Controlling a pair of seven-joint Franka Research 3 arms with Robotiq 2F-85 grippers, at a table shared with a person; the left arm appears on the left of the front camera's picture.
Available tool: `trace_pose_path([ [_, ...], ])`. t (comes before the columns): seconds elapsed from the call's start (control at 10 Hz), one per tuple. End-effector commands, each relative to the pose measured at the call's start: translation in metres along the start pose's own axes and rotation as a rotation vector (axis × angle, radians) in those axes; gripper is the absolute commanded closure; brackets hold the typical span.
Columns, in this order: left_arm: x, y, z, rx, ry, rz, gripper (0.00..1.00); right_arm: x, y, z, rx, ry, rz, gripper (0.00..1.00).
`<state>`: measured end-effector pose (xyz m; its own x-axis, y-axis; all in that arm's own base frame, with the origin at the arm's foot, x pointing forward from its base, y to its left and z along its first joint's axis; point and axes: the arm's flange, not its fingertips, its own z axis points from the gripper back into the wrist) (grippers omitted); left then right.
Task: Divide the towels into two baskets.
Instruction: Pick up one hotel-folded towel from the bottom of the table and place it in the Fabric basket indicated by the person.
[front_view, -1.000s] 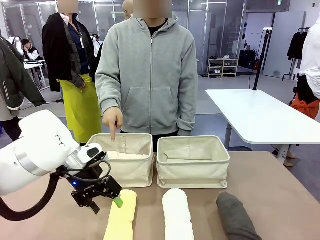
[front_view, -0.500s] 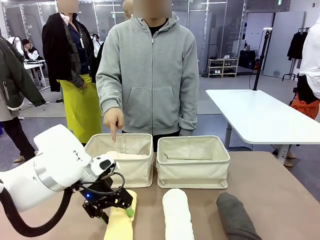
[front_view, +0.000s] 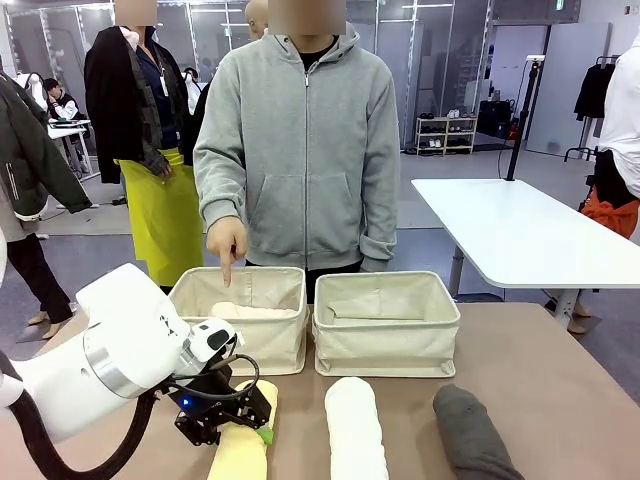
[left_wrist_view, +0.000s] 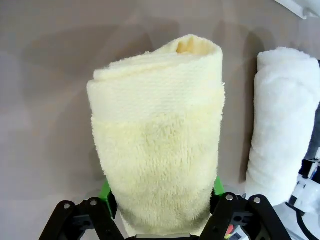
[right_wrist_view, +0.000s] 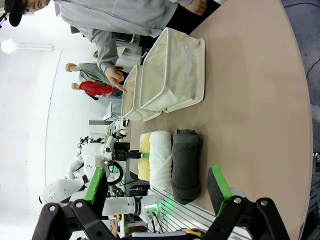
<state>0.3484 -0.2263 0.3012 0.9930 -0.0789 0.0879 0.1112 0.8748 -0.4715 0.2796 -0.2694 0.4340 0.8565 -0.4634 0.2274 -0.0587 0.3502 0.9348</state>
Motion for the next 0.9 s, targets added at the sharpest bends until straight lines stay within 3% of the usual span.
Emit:
trace_pose_path([
  [0.0,-0.073,0.034,0.009,-0.007,-0.019,-0.014,0.39,0.0,0.003,0.001,0.011,-0.005,0.006,0.0],
  [0.1,-0.074,0.032,0.011,-0.009,-0.016,-0.019,0.54,0.0,0.003,0.001,0.011,-0.005,0.006,0.0],
  [0.3,-0.072,0.026,0.031,-0.008,-0.039,-0.029,0.7,0.0,0.003,0.001,0.011,-0.005,0.006,0.0],
  [0.7,-0.063,0.003,0.143,-0.003,-0.064,-0.298,0.7,0.0,0.003,0.001,0.011,-0.005,0.006,0.0],
  [0.8,-0.057,0.002,0.164,-0.024,0.026,-0.377,0.7,0.0,0.003,0.001,0.011,-0.005,0.006,0.0],
])
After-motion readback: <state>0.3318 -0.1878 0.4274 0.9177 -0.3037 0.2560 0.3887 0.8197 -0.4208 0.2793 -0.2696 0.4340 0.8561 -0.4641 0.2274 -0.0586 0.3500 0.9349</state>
